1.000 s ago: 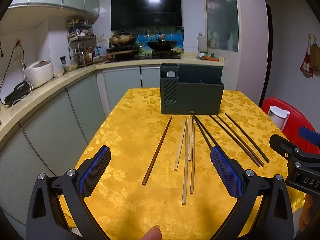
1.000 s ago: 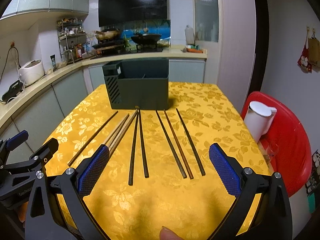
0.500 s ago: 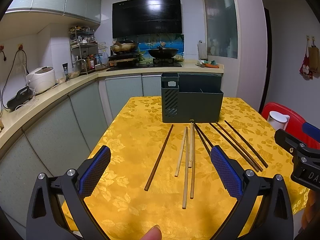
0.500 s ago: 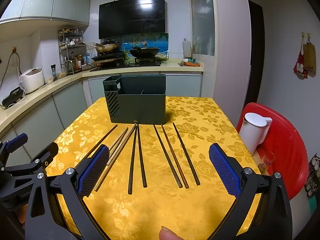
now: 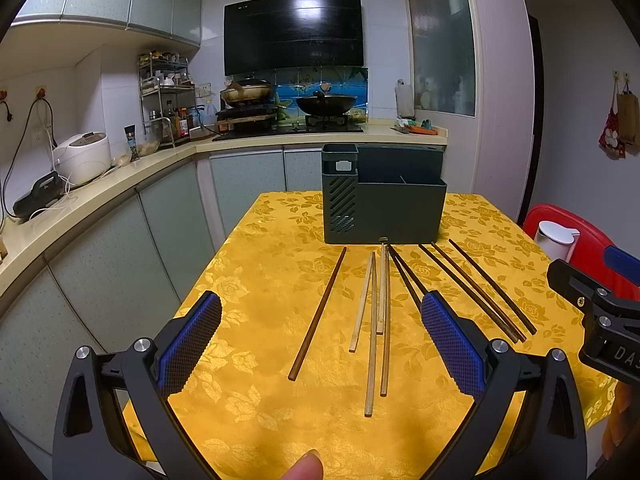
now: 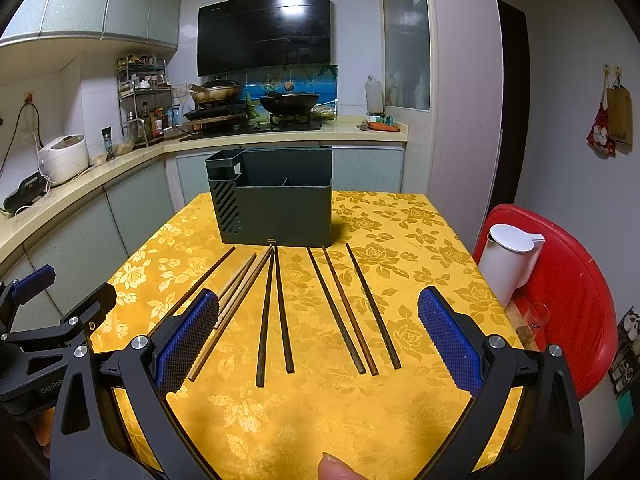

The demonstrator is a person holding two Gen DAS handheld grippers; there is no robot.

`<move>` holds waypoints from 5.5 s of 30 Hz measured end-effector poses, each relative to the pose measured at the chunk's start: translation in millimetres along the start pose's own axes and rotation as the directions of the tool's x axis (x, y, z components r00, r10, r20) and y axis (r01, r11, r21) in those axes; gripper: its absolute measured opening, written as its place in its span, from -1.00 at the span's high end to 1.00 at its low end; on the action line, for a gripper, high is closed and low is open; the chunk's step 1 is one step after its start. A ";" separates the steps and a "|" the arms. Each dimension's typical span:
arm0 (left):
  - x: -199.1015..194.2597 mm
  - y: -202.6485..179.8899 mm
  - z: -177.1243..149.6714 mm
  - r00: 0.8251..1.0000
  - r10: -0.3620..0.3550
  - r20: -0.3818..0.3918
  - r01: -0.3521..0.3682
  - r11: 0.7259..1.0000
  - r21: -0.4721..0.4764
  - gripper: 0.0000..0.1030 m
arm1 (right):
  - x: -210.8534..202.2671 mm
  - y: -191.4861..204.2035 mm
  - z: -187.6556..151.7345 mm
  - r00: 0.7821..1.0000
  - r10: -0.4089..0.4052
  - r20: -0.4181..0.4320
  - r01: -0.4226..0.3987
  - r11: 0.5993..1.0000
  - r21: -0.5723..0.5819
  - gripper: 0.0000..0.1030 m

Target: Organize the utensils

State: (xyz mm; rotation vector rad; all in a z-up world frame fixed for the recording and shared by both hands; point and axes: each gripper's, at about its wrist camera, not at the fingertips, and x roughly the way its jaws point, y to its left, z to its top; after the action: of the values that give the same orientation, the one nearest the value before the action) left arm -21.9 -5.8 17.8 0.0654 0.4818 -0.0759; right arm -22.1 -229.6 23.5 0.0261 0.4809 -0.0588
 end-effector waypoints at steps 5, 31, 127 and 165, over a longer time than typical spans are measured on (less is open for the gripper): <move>0.0 -0.3 0.2 1.000 0.000 0.000 0.000 1.000 -0.001 -0.87 | 0.3 -0.2 -0.9 1.000 0.001 -0.001 -0.001 1.000 0.000 -0.89; -0.1 0.4 -0.5 1.000 0.000 -0.001 0.000 1.000 -0.001 -0.87 | 0.6 -1.1 -1.0 1.000 0.001 -0.003 -0.001 1.000 0.001 -0.89; 89.7 22.5 110.6 0.973 -0.217 -0.073 0.225 0.966 0.123 0.88 | 95.6 -66.5 118.2 0.964 0.259 -0.059 -0.259 0.966 -0.002 0.84; 198.4 -40.3 233.3 0.959 -0.265 -0.104 0.273 0.960 0.068 0.88 | 180.0 -34.7 250.0 0.988 0.153 0.008 -0.153 0.987 -0.041 0.84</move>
State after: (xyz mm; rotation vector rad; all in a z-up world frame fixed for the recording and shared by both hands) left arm 257.2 -76.1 129.9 0.0840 0.5801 -0.3616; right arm 250.3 -283.0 161.3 0.0230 0.4678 0.1013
